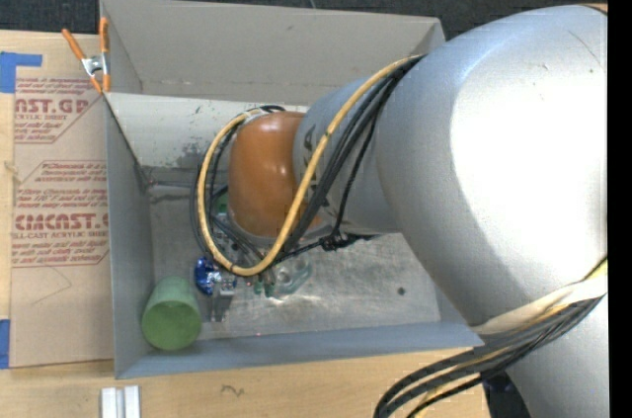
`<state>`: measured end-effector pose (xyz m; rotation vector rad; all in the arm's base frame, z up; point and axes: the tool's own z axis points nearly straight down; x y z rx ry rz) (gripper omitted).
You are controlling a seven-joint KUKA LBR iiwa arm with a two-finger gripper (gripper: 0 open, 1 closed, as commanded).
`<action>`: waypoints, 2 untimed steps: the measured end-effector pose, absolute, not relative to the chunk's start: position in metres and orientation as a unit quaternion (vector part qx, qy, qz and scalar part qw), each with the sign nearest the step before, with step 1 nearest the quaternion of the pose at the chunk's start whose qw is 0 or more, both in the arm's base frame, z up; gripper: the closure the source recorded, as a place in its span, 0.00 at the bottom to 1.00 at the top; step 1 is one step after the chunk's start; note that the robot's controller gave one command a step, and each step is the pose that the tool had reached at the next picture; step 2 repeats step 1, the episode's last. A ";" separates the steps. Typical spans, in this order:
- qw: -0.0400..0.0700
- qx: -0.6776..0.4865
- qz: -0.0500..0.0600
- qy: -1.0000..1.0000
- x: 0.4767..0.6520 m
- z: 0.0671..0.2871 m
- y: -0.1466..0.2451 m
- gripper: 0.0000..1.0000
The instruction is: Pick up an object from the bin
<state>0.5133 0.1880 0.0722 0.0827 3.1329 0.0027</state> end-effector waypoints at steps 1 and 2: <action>0.002 0.027 0.001 1.000 0.513 0.073 0.188 1.00; 0.002 0.027 0.001 1.000 0.513 0.073 0.188 1.00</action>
Offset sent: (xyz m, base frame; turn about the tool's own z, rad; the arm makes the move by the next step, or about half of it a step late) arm 0.0000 0.0000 0.0000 0.0000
